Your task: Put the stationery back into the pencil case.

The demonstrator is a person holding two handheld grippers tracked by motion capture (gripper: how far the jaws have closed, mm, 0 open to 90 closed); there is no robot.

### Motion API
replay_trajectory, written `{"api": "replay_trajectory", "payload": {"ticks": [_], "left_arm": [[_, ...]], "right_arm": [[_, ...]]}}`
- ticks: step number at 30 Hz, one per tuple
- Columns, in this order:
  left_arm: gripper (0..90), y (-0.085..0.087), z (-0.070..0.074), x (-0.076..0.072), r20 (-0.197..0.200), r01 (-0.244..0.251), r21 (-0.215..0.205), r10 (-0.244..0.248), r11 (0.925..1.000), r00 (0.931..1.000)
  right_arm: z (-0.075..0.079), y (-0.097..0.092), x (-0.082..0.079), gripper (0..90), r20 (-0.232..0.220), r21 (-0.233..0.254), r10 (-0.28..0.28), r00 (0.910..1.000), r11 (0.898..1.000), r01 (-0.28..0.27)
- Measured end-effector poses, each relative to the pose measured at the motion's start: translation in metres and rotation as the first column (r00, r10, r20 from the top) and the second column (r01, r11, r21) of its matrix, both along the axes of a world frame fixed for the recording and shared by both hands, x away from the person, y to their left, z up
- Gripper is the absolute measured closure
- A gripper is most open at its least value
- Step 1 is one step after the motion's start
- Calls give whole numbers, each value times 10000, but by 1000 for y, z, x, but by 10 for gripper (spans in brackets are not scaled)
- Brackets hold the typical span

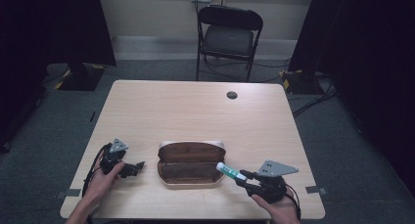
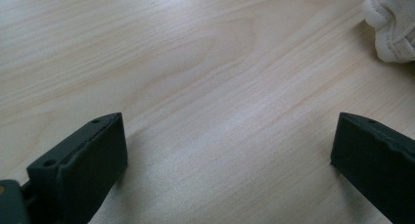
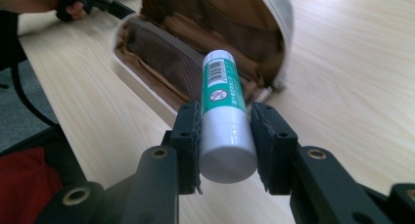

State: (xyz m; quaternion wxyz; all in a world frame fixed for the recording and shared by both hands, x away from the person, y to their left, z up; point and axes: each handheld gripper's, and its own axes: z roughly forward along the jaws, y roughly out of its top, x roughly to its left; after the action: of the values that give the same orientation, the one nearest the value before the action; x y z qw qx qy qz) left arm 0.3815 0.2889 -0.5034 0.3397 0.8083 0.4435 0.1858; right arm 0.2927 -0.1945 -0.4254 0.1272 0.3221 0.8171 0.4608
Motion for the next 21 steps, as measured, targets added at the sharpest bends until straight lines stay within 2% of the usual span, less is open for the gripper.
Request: {"api": "replay_trajectory", "payload": {"ticks": [3, 6, 12, 20, 21], "left_arm": [[0, 0, 0, 0, 0, -2, 2, 2, 10000, 10000], [0, 0, 0, 0, 2, -11, 8, 11, 10000, 10000], [0, 0, 0, 0, 5, -11, -3, 11, 10000, 10000], [0, 0, 0, 0, 10, -21, 11, 21, 10000, 10000], [0, 0, 0, 0, 0, -9, -3, 9, 10000, 10000]], "right_arm": [[2, 8, 4, 656, 91, 20, 188, 9998, 9998, -189], [5, 26, 13, 656, 176, 104, 538, 9984, 9985, -540], [0, 49, 24, 656, 83, -116, 963, 9953, 9953, -962], [5, 70, 37, 656, 246, 58, 1159, 9930, 9932, -1161], [6, 78, 40, 656, 281, 47, 1243, 9919, 9922, -1245]]}}
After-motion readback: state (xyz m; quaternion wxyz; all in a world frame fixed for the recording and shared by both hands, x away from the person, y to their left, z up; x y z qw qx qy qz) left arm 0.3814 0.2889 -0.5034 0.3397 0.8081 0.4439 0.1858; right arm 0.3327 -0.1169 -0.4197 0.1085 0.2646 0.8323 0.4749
